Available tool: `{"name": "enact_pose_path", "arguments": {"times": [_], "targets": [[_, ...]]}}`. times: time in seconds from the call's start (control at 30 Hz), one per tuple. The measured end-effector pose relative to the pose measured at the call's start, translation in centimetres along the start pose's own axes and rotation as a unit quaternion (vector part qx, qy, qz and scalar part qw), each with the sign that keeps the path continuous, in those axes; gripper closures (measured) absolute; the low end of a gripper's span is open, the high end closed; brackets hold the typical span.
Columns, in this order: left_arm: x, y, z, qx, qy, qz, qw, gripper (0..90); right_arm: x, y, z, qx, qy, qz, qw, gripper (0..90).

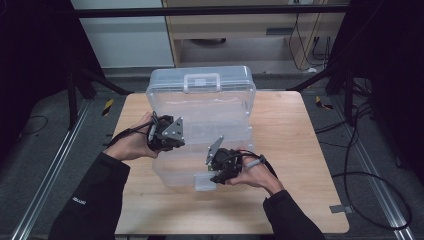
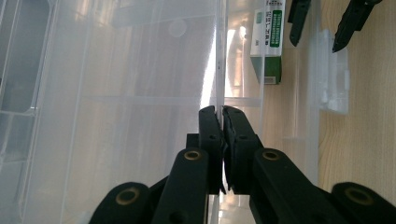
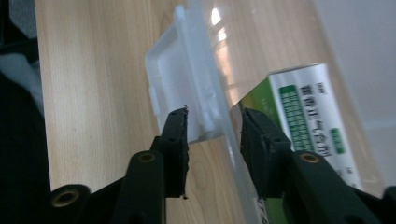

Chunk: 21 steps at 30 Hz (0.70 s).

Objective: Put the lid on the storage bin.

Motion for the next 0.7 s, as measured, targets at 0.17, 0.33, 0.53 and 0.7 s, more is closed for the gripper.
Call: {"name": "enact_pose_path", "arguments": {"times": [0.17,0.33,0.53,0.7], "targets": [[0.0,0.1,0.0,0.001,0.004,0.007,1.0000,86.4,0.0,0.6,1.4,0.014,0.030,-0.019,0.9993,60.4],[0.0,0.1,0.0,0.001,0.005,0.009,0.9999,86.2,0.6,1.6,3.8,0.037,0.074,-0.062,0.9946,65.5],[0.1,0.1,0.0,0.001,0.005,0.011,0.9999,86.1,2.2,3.6,6.6,0.073,0.122,-0.134,0.9807,75.2],[0.0,0.1,0.0,0.000,0.006,0.012,0.9999,86.0,3.6,4.9,8.3,0.098,0.148,-0.172,0.9689,81.6]]}}
Point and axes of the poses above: each handheld gripper's, and its own axes: z roughly backward along the jaws, x roughly out of its underside, y roughly to its right, the point moved 9 cm from there along -z, roughly forward along the jaws, and after that the axes turned 13 degrees about x, right-handed, at the moved point
